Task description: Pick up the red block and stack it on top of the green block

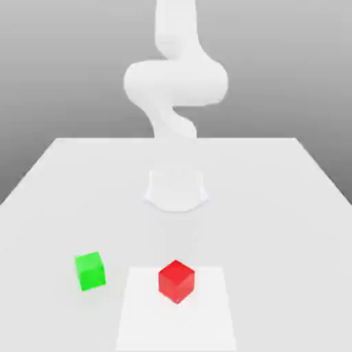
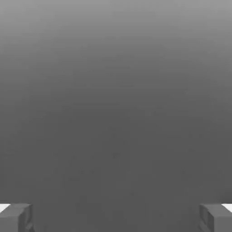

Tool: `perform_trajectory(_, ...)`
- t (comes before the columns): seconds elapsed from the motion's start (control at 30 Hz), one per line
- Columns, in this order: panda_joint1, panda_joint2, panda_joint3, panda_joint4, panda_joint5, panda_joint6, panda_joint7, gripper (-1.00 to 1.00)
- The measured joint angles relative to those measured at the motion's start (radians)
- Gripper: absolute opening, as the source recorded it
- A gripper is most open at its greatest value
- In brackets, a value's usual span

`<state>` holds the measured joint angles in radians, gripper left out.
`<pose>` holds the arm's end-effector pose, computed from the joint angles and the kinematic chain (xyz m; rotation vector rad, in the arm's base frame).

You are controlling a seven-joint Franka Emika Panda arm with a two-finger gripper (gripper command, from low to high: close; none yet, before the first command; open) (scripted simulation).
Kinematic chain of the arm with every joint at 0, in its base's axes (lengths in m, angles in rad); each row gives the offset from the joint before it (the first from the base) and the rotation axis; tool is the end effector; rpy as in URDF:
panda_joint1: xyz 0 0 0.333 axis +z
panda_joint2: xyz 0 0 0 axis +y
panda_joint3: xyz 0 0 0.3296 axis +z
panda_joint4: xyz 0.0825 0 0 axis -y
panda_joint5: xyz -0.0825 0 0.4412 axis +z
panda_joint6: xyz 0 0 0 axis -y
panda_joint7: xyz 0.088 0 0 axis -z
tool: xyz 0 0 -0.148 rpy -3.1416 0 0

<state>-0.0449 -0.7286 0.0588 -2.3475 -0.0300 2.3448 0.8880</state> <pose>0.4511 0.0103 0.6422 -2.4771 1.1380 -0.9739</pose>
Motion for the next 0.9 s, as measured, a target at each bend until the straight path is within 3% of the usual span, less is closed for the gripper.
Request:
perform_trajectory(0.27, -0.13, 0.248, 0.139, -0.153, -0.089, 0.143, 0.279, 0.0)
perform_trajectory(0.53, -0.212, 0.49, 0.193, -0.303, -0.131, 0.285, 0.517, 0.0)
perform_trajectory(0.67, -0.223, 0.595, 0.195, -0.38, -0.101, 0.36, 0.599, 0.0)
perform_trajectory(0.8, -0.206, 0.682, 0.196, -0.457, 0.009, 0.435, 0.624, 0.0)
perform_trajectory(0.9, -0.203, 0.721, 0.195, -0.465, 0.035, 0.471, 0.632, 0.0)
